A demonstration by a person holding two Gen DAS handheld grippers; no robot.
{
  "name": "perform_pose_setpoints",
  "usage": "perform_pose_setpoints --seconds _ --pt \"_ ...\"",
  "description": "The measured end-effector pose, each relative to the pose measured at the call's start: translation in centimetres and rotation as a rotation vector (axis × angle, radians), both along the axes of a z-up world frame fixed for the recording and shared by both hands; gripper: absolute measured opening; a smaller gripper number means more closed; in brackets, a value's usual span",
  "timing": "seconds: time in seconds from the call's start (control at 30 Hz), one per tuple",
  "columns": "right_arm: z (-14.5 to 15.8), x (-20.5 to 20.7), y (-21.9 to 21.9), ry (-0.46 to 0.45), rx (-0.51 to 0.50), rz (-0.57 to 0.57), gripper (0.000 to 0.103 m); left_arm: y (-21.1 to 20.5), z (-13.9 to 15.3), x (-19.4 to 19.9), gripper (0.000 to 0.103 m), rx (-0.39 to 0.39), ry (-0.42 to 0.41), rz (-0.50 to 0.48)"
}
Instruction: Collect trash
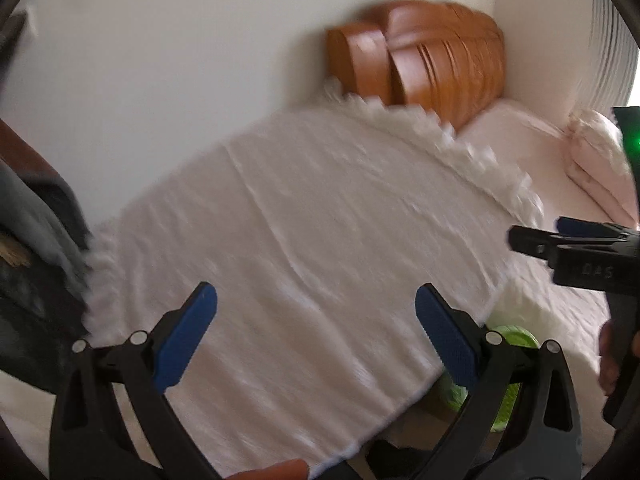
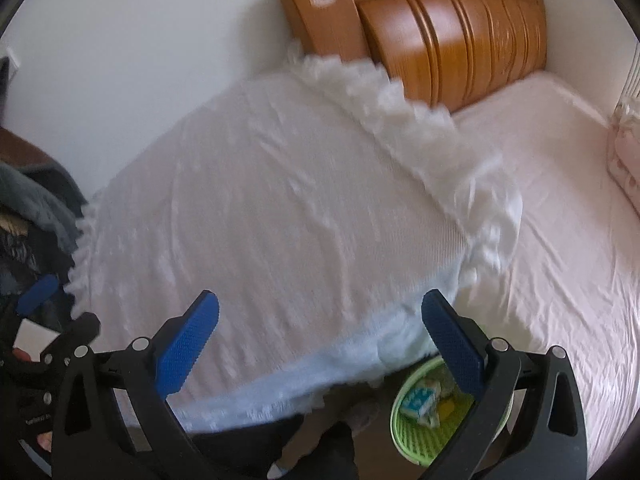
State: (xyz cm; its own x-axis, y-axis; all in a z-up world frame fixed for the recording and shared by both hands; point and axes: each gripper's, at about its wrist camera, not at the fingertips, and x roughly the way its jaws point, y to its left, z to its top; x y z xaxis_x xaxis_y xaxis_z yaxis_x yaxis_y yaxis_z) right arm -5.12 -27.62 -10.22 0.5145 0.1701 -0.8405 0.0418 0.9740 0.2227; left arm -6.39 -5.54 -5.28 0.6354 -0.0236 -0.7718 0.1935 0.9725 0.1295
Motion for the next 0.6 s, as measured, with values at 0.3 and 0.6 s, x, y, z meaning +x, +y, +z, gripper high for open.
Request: perform_pose_setpoints --seconds 0.3,0.6 --pt "9.8 1.8 3.0 -0.247 -0.022 -0.031 0.101 5.3 8.6 2.0 0.095 -0.089 -0.189 0.148" --pt "15.4 0.6 8.3 -0.362 -0.113 0.079 0.101 10.5 10.3 1.2 0.095 -0.192 -0.212 0.287"
